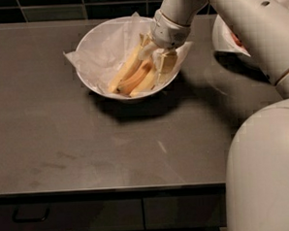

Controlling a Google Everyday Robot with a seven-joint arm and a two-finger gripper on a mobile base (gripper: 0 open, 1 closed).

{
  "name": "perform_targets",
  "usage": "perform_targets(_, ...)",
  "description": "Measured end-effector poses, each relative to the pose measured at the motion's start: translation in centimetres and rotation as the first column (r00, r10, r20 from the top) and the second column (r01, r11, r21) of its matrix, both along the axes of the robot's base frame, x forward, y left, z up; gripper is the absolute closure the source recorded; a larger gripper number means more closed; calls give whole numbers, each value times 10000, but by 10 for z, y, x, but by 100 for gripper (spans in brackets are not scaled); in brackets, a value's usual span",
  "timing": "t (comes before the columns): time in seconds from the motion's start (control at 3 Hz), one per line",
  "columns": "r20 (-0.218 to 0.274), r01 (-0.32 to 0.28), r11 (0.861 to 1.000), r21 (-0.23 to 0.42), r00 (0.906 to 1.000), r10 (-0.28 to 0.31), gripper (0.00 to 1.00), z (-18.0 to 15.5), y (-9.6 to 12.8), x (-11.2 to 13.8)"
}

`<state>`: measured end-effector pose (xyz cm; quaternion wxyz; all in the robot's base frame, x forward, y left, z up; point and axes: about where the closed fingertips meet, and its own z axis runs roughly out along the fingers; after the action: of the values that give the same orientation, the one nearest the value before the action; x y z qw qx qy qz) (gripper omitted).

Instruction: Pick banana from white bowl

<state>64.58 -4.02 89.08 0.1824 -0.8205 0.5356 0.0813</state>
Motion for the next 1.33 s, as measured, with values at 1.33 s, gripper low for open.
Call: perform_targets(1.33,130,259,9993,-254,9996,-255,36,-1,-11,12)
